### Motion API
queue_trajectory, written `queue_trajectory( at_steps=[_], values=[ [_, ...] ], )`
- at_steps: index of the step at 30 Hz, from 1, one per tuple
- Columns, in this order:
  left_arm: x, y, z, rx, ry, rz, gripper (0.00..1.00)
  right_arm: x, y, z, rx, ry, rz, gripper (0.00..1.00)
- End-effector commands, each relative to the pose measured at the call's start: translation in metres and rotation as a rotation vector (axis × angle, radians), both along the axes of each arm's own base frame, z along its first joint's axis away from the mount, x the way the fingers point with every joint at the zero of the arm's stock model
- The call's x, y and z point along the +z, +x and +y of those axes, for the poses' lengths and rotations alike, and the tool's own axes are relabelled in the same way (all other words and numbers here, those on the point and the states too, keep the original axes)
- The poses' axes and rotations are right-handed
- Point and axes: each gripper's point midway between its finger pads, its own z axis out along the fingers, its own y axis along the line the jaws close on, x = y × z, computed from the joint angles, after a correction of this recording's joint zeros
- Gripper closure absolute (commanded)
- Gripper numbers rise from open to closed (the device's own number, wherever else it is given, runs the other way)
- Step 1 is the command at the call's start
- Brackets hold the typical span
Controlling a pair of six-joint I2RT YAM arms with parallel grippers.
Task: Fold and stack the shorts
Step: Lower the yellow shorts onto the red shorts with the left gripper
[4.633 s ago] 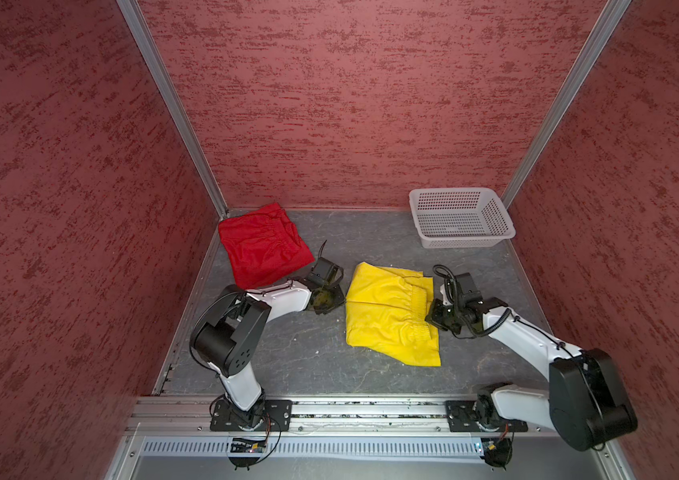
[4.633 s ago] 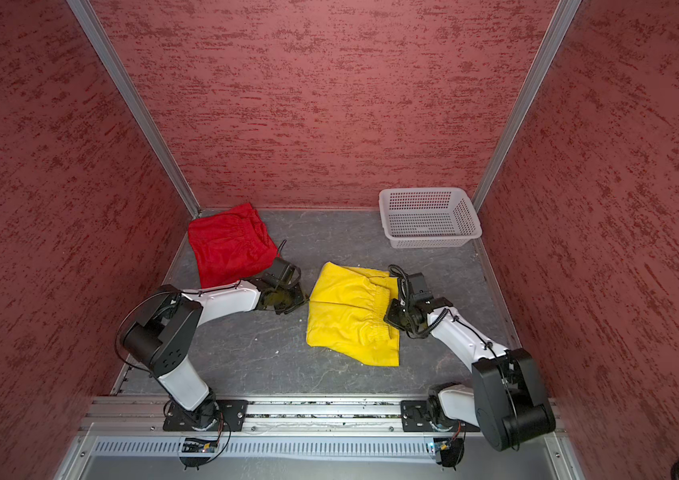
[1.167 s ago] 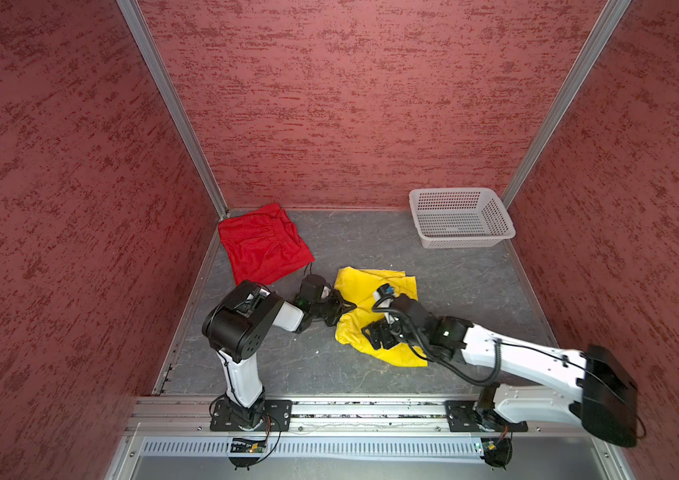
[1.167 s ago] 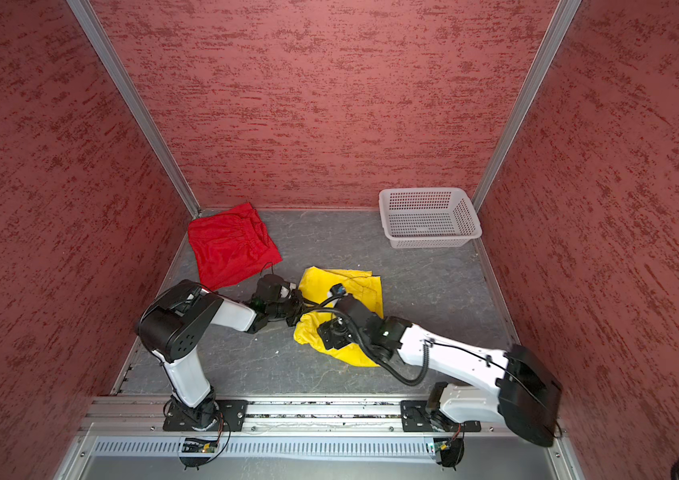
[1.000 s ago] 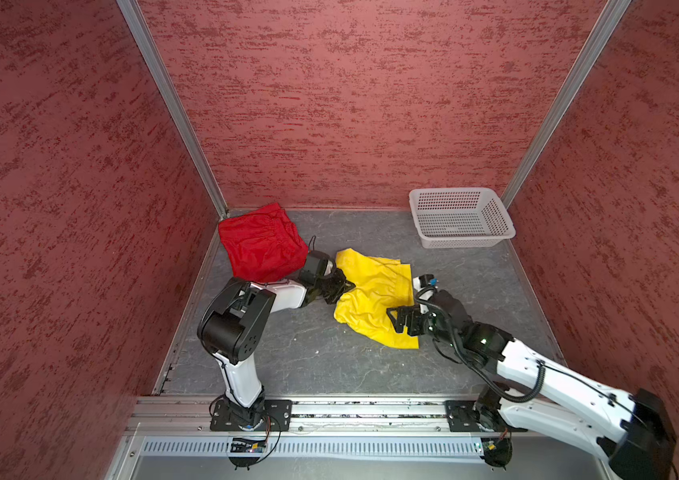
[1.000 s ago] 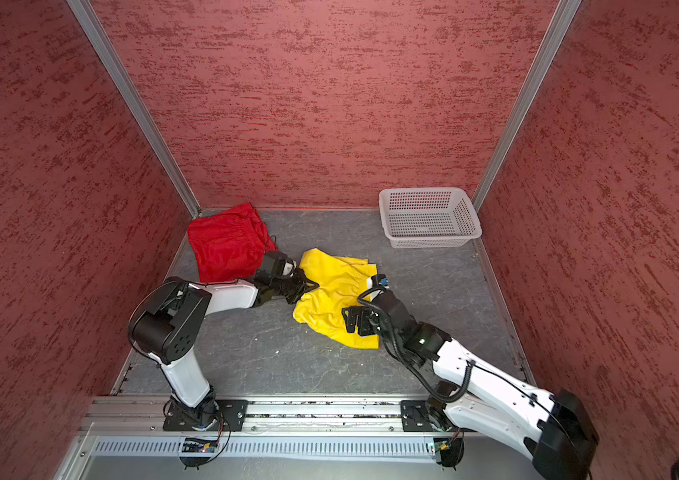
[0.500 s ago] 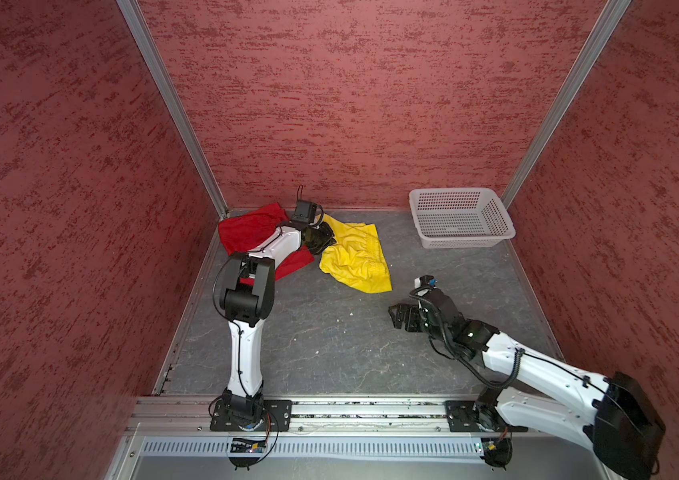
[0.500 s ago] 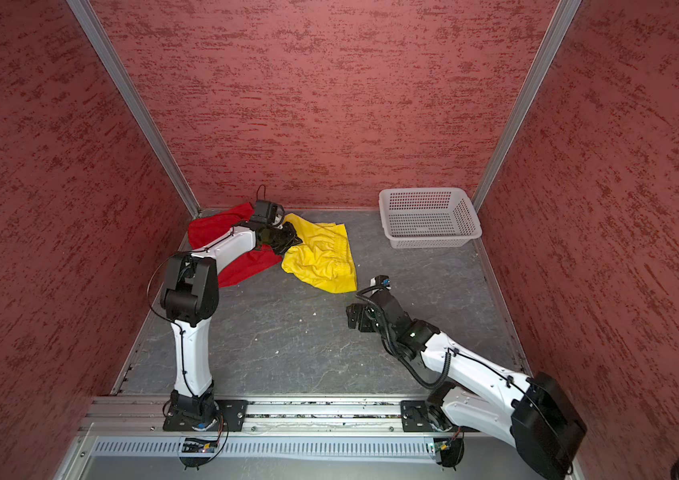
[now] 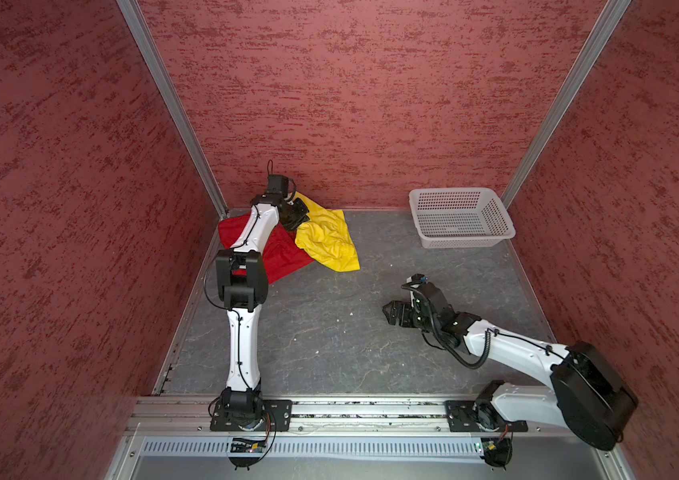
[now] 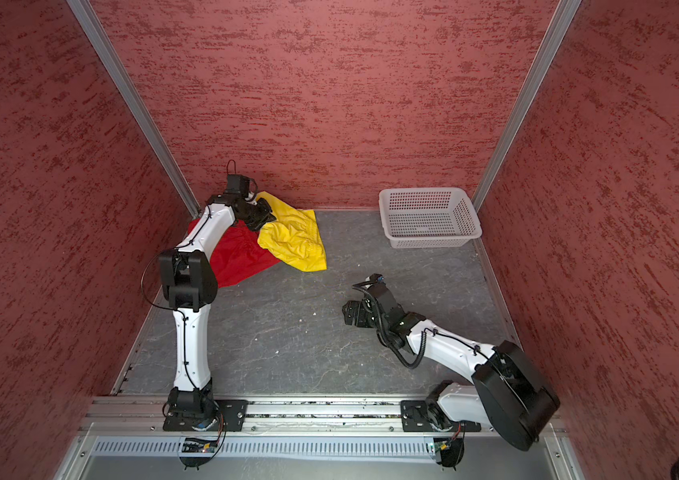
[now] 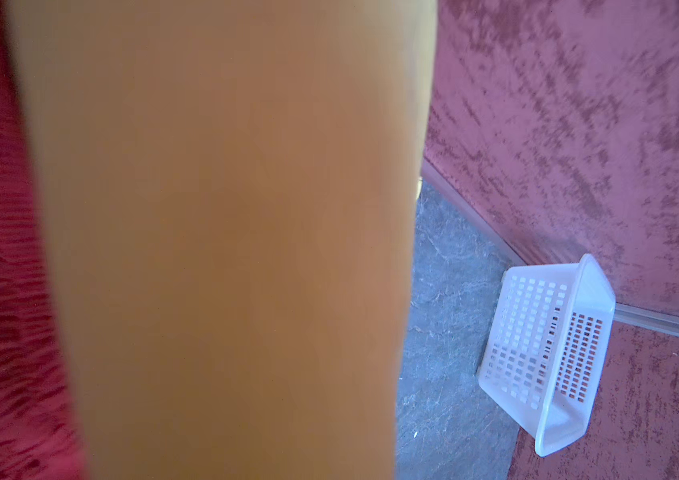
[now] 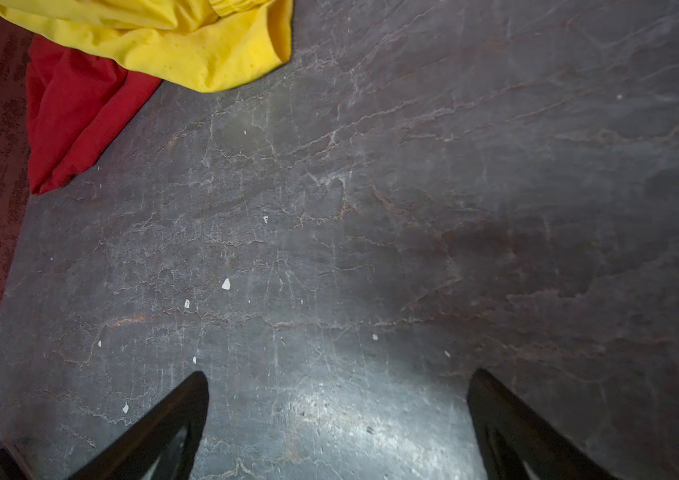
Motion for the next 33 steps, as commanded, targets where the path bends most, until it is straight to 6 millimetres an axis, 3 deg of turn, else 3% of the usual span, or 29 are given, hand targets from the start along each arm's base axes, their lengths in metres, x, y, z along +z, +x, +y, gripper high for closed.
queue_trajectory(
  at_steps=[1,12,20,26,28,30,33],
  values=[
    [-0.021,-0.004,0.018,-0.014,0.043,0.059,1.00,0.007,0.008,0.011,0.011,0.069,0.000,0.02],
    [-0.005,0.010,0.073,0.056,0.029,0.025,1.00,-0.010,0.012,0.017,0.018,0.088,0.062,0.02],
    [0.009,-0.003,0.093,0.058,0.017,0.024,1.00,-0.014,0.013,0.022,0.028,0.100,0.081,0.02],
    [-0.028,-0.031,0.130,0.150,-0.012,0.079,1.00,-0.022,0.011,0.022,0.030,0.096,0.106,0.01],
    [-0.043,-0.041,0.144,0.191,-0.044,0.099,0.96,-0.023,0.009,0.021,0.029,0.092,0.112,0.02],
    [-0.053,-0.049,0.156,0.220,-0.058,0.110,0.83,-0.024,0.008,0.020,0.027,0.088,0.116,0.02],
    [-0.071,-0.062,0.171,0.257,-0.051,0.139,0.83,-0.025,0.007,0.019,0.022,0.083,0.120,0.02]
  ],
)
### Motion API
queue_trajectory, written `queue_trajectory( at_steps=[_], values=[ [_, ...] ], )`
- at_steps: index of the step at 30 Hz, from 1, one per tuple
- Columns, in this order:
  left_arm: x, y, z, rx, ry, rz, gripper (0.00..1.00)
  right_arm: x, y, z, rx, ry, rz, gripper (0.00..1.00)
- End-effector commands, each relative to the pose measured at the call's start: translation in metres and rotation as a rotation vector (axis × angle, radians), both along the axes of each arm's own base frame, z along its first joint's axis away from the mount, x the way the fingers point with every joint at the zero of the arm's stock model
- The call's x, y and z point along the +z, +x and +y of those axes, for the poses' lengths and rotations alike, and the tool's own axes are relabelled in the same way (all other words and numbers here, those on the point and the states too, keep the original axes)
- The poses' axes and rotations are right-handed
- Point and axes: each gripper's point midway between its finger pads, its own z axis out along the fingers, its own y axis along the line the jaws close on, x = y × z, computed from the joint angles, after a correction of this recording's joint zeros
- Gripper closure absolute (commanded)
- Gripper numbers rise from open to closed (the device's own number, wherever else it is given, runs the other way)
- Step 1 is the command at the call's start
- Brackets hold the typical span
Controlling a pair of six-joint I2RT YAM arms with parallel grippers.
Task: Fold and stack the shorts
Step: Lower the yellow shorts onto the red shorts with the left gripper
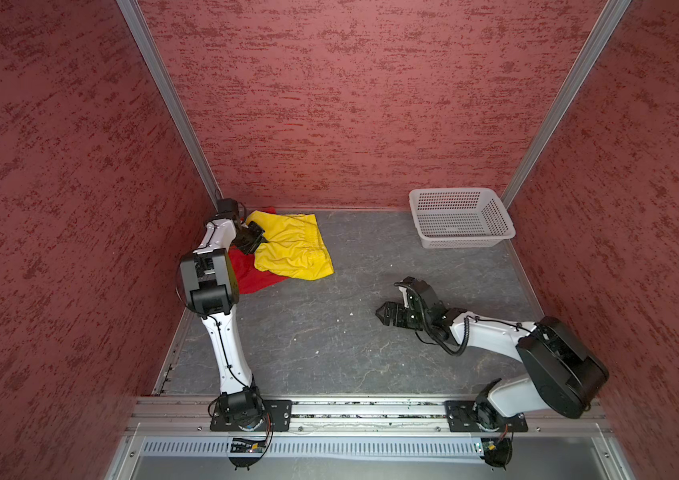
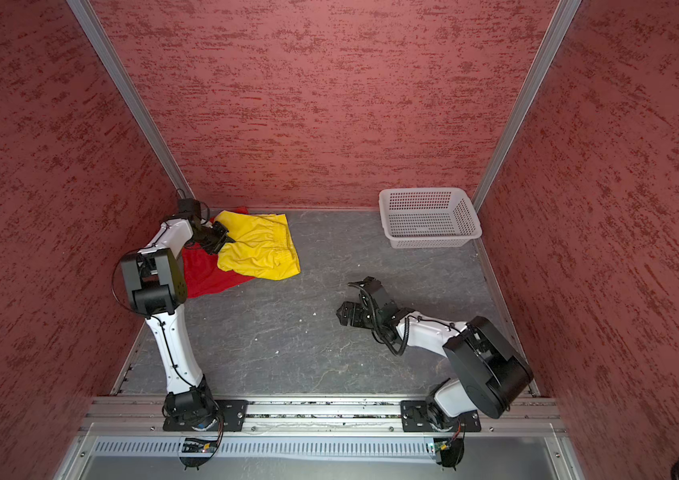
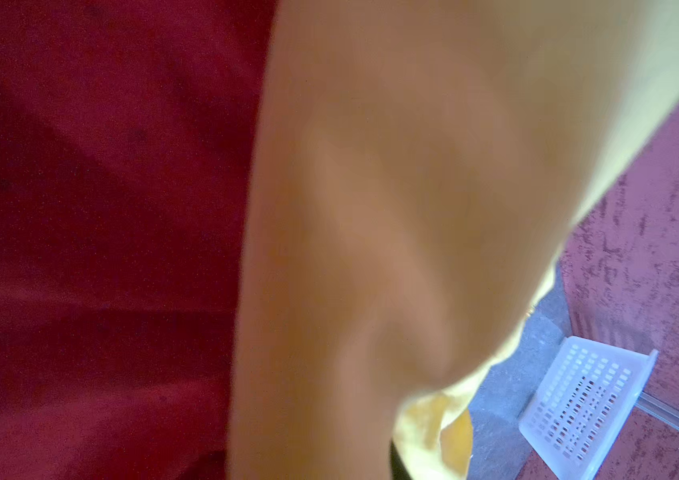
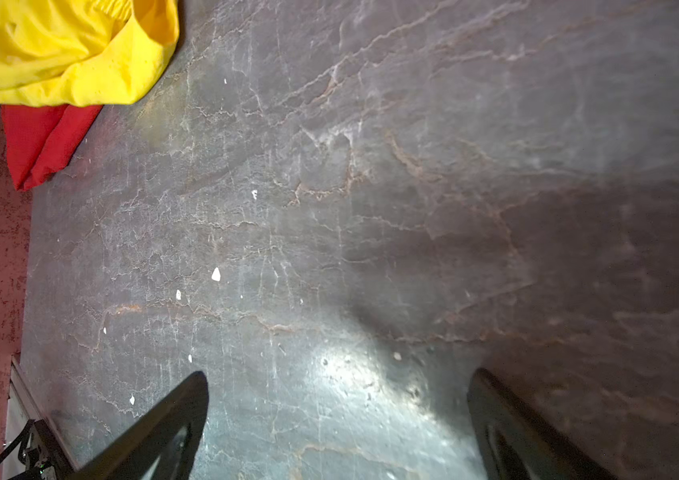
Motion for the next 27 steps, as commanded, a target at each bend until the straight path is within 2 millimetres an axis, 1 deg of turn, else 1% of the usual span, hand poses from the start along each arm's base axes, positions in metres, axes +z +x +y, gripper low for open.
queue_trajectory(
  at_steps=[1,4,6,9,13,15,16,18,19,21,23,25,27],
  values=[
    [0.006,0.002,0.021,0.044,0.023,-0.061,0.87,0.005,0.005,0.000,-0.022,0.017,-0.004,0.02],
    [0.000,-0.001,0.021,0.044,0.013,-0.067,1.00,0.004,0.005,-0.001,-0.029,0.016,-0.002,0.01],
    [0.001,-0.001,0.018,0.036,0.001,-0.066,1.00,0.005,0.005,0.000,-0.030,0.019,-0.002,0.02],
    [0.010,0.004,0.008,0.018,-0.007,-0.084,1.00,0.005,0.006,0.000,-0.031,0.023,0.000,0.01],
    [0.017,0.009,-0.011,-0.008,-0.010,-0.092,1.00,0.005,0.006,0.000,-0.037,0.024,-0.001,0.02],
    [0.013,0.010,-0.025,-0.019,-0.022,-0.092,1.00,0.006,0.007,-0.001,-0.039,0.020,-0.008,0.02],
    [0.009,0.010,-0.031,-0.021,-0.027,-0.089,1.00,0.006,0.007,-0.001,-0.038,0.015,-0.007,0.02],
    [-0.002,0.011,-0.049,-0.041,-0.042,-0.078,1.00,0.002,0.005,-0.005,-0.040,-0.006,-0.002,0.02],
    [-0.007,0.011,-0.057,-0.047,-0.048,-0.070,1.00,0.010,0.006,-0.005,-0.041,-0.001,-0.023,0.02],
    [-0.019,0.014,-0.076,-0.063,-0.079,-0.060,1.00,0.011,0.005,-0.010,-0.043,-0.019,-0.030,0.02],
    [-0.026,0.019,-0.093,-0.081,-0.098,-0.058,1.00,0.014,0.004,-0.015,-0.051,-0.036,-0.040,0.02],
    [-0.025,0.024,-0.108,-0.101,-0.100,-0.062,1.00,0.015,0.003,-0.019,-0.058,-0.047,-0.050,0.02],
    [-0.018,0.030,-0.120,-0.123,-0.099,-0.074,1.00,0.017,0.002,-0.024,-0.069,-0.051,-0.056,0.02]
  ],
)
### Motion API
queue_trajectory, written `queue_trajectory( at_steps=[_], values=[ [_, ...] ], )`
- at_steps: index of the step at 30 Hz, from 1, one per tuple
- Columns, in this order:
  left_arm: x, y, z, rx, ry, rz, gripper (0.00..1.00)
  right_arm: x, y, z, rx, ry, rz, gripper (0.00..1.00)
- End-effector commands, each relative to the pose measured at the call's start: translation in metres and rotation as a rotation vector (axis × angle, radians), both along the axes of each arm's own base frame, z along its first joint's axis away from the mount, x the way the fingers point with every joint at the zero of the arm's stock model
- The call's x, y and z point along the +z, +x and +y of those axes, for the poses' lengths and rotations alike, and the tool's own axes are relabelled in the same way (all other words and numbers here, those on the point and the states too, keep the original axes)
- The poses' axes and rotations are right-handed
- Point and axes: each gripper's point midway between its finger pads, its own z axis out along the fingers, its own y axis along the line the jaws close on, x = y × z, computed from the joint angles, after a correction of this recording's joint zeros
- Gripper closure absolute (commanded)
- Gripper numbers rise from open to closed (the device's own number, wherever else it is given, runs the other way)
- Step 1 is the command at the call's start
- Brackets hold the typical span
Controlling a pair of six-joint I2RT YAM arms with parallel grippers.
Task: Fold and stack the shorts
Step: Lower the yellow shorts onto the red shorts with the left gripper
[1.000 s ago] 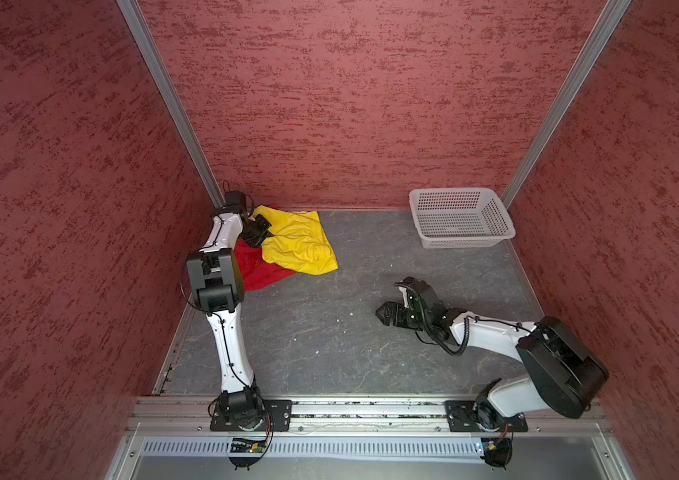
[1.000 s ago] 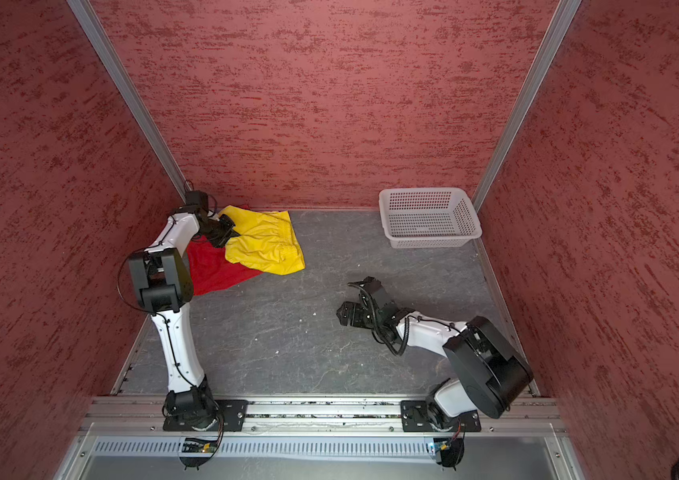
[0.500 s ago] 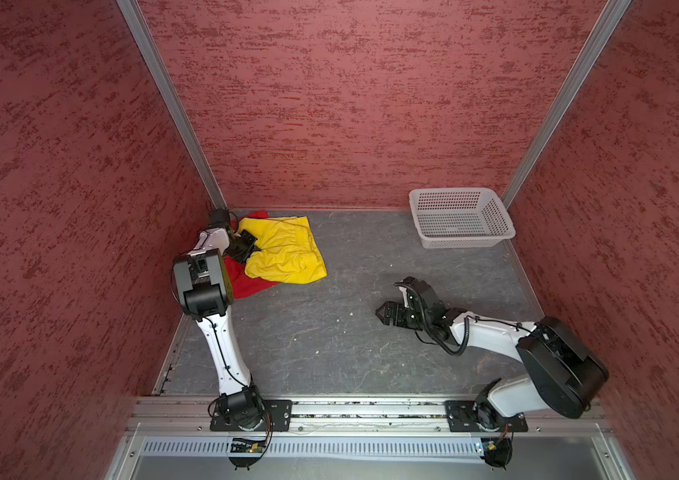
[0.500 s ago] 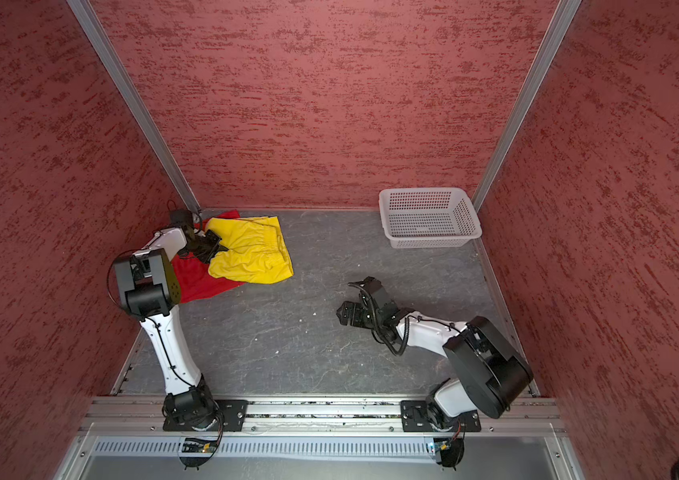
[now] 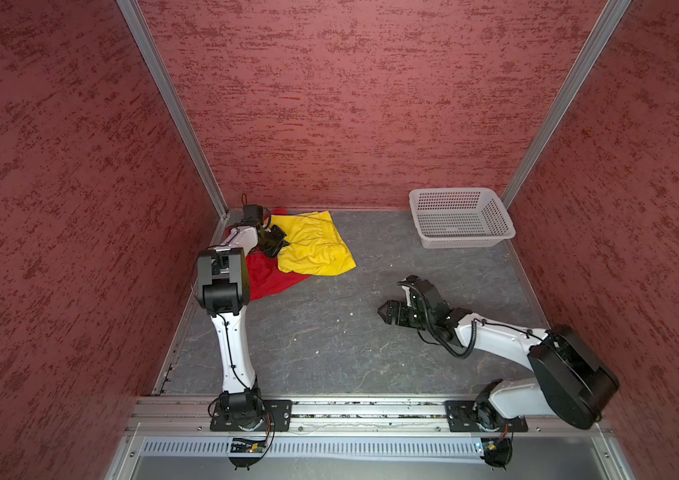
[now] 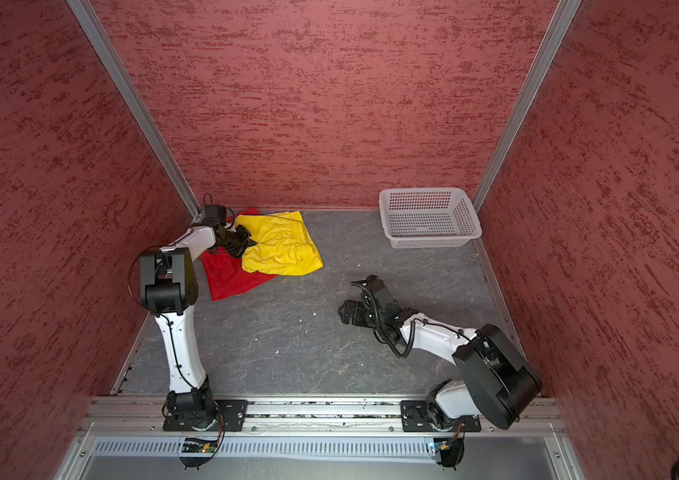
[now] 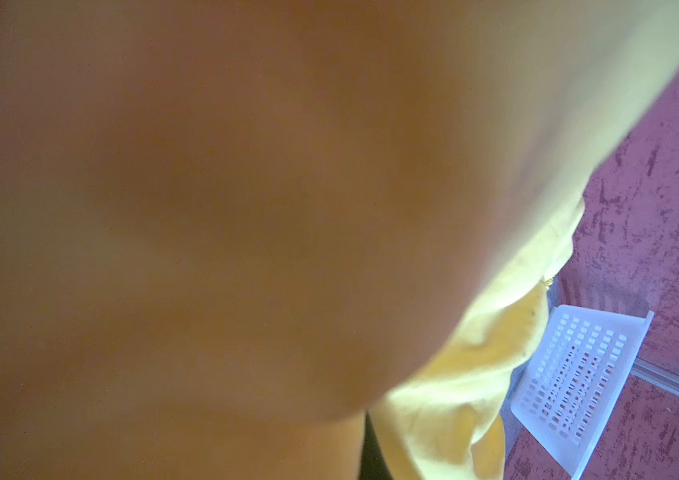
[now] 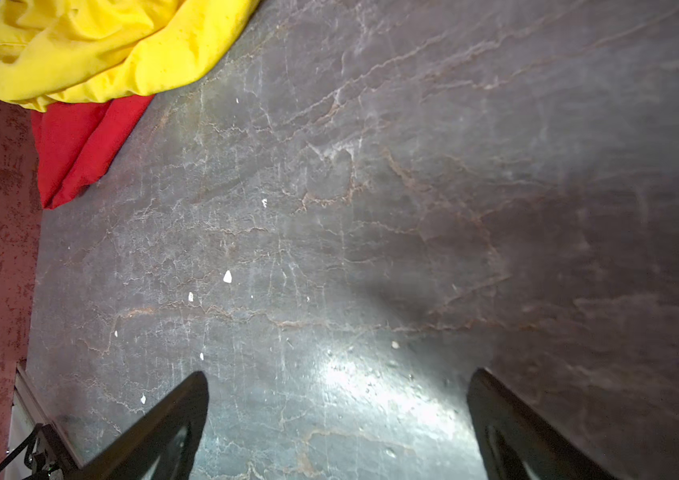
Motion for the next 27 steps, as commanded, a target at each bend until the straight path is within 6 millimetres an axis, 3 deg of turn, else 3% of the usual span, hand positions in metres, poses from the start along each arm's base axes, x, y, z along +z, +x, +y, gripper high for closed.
queue_trajectory(
  at_steps=[1,12,17,23,27],
  values=[
    [0.001,0.012,-0.022,-0.029,-0.029,-0.011,1.00,0.000,0.000,-0.016,-0.043,-0.042,-0.014,0.01],
    [0.102,0.042,-0.051,-0.036,-0.005,-0.165,1.00,-0.003,0.000,-0.021,-0.050,-0.035,-0.017,0.02],
    [0.139,0.055,-0.058,-0.040,-0.010,-0.219,1.00,-0.006,-0.002,-0.024,-0.054,-0.040,-0.015,0.02],
    [0.162,0.059,-0.074,-0.078,-0.040,-0.243,1.00,-0.015,-0.005,-0.026,-0.052,-0.042,0.004,0.02],
    [0.164,0.052,-0.068,-0.074,-0.023,-0.230,1.00,-0.017,-0.004,-0.025,-0.051,-0.036,0.006,0.02]
  ],
)
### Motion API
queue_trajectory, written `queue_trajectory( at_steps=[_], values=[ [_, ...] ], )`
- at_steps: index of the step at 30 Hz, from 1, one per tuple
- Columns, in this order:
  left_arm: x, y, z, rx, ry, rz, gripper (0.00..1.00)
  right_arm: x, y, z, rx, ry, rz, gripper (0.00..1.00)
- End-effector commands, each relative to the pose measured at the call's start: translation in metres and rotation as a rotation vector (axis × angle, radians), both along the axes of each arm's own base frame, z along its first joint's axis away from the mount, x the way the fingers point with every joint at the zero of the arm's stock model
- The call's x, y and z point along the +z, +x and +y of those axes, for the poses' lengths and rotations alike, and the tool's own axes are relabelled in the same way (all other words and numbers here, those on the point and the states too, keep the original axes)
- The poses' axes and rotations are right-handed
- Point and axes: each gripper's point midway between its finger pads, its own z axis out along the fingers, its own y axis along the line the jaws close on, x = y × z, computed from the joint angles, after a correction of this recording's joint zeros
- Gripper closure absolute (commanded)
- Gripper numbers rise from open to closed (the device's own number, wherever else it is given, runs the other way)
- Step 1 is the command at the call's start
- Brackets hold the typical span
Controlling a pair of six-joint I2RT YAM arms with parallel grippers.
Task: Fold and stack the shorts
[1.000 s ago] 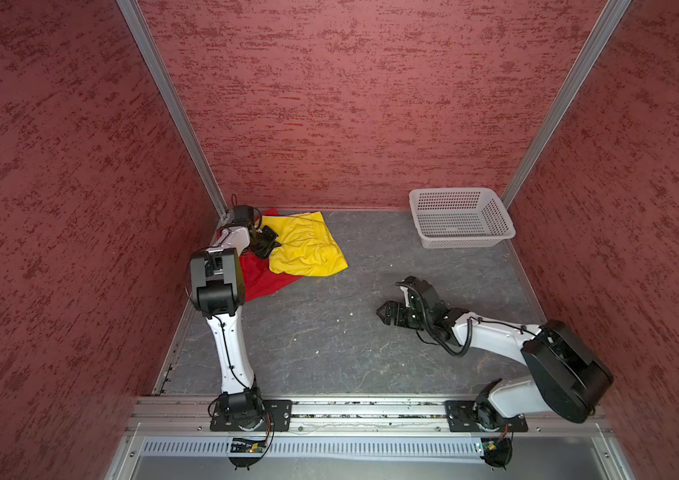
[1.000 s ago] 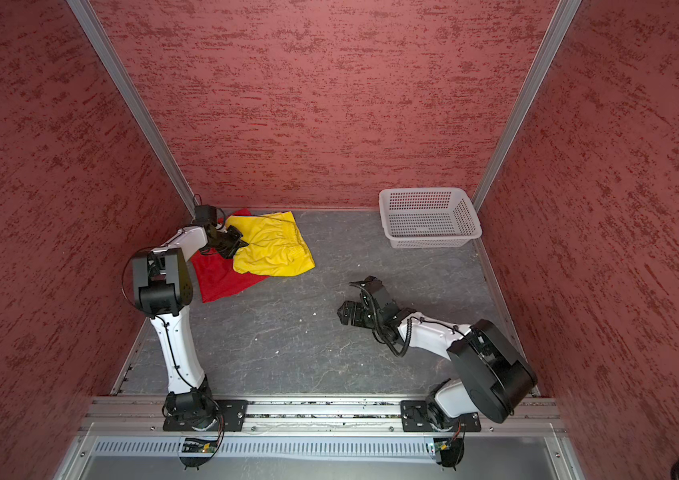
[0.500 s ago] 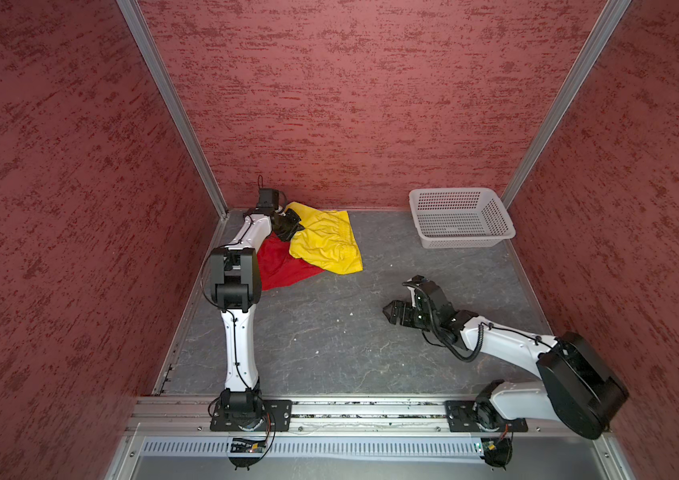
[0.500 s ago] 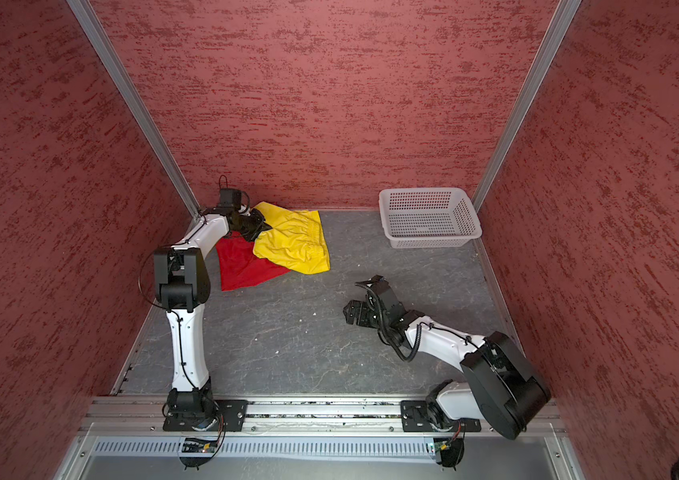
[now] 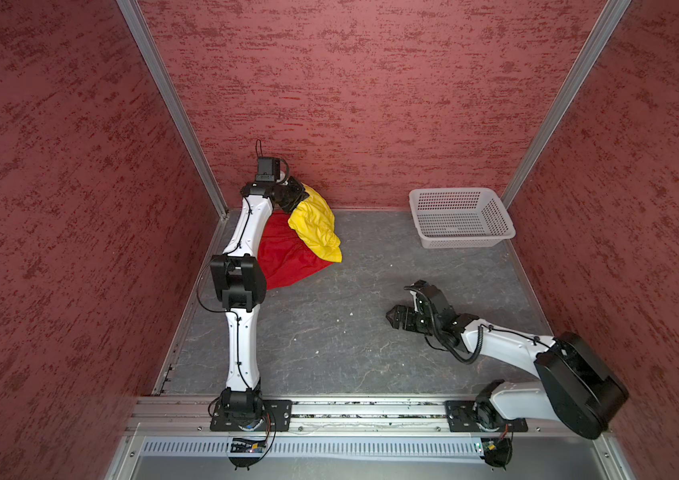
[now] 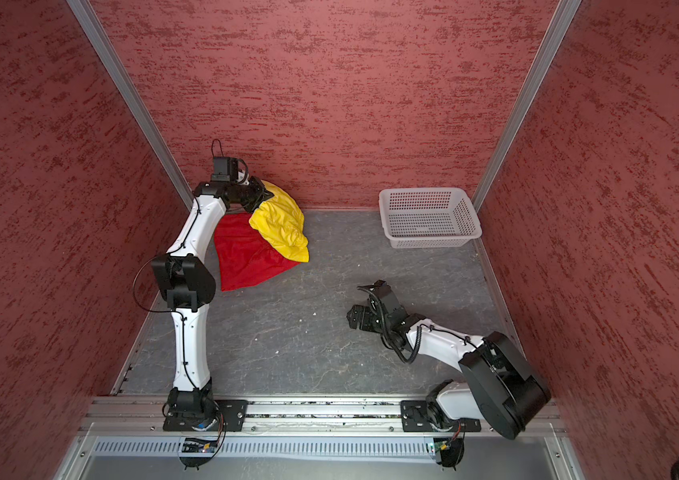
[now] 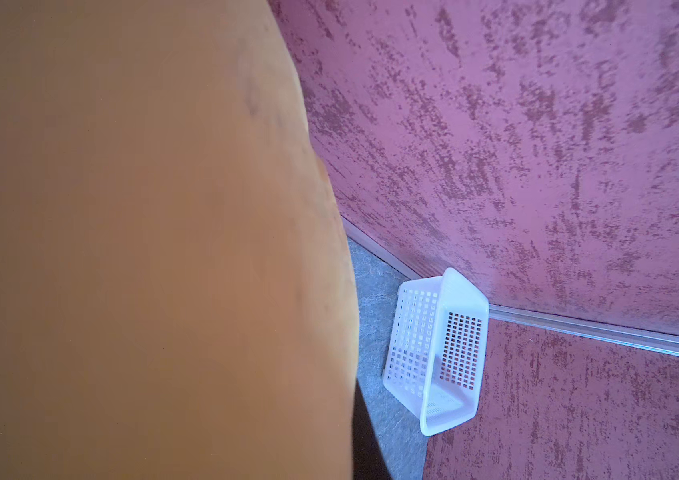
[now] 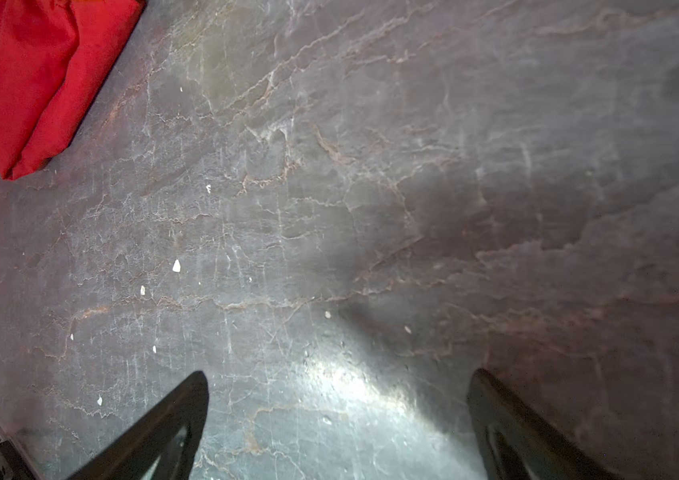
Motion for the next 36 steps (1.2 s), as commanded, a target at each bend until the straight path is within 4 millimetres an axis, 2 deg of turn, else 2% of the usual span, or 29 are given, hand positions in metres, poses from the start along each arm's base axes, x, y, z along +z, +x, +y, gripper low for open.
queue_trajectory(
  at_steps=[1,6,10,11,12,15,16,19,23,26,29,33,35,36],
  values=[
    [-0.019,-0.011,0.004,-0.003,0.013,0.069,1.00,0.001,0.007,-0.001,-0.015,0.008,-0.020,0.02],
    [-0.047,-0.037,0.036,0.041,0.010,0.114,1.00,0.000,0.005,-0.002,-0.010,-0.002,-0.018,0.02],
    [-0.092,-0.067,0.089,0.138,0.011,0.178,1.00,-0.002,0.003,-0.004,-0.011,-0.005,-0.011,0.02],
    [-0.104,-0.073,0.103,0.163,0.013,0.192,0.97,-0.002,0.002,-0.005,-0.011,-0.006,-0.010,0.02],
    [-0.116,-0.080,0.116,0.186,0.011,0.213,0.90,-0.002,0.002,-0.005,-0.011,-0.006,-0.009,0.01],
    [-0.154,-0.098,0.142,0.228,-0.034,0.284,0.54,-0.003,0.001,-0.006,-0.011,-0.009,-0.004,0.02],
    [-0.162,-0.102,0.146,0.236,-0.046,0.291,0.43,-0.002,0.001,-0.006,-0.011,-0.009,-0.004,0.02],
    [-0.171,-0.108,0.149,0.241,-0.033,0.297,0.24,-0.003,0.001,-0.006,-0.015,-0.011,0.005,0.02],
    [-0.167,-0.108,0.150,0.238,-0.023,0.287,0.12,-0.003,-0.001,-0.007,-0.022,-0.007,0.012,0.02],
    [-0.148,-0.109,0.150,0.236,-0.011,0.255,0.04,-0.003,-0.002,-0.010,-0.038,-0.009,0.015,0.02],
    [-0.114,-0.114,0.154,0.249,0.026,0.207,0.03,0.000,-0.002,-0.013,-0.053,-0.018,0.009,0.02],
    [-0.049,-0.130,0.168,0.320,0.157,0.127,0.02,0.011,0.002,-0.021,-0.073,-0.059,-0.021,0.01],
    [-0.027,-0.144,0.177,0.371,0.246,0.117,0.01,0.020,0.007,-0.025,-0.085,-0.084,-0.050,0.02],
    [-0.024,-0.152,0.182,0.395,0.283,0.126,0.00,0.026,0.010,-0.028,-0.093,-0.095,-0.069,0.02]
  ],
)
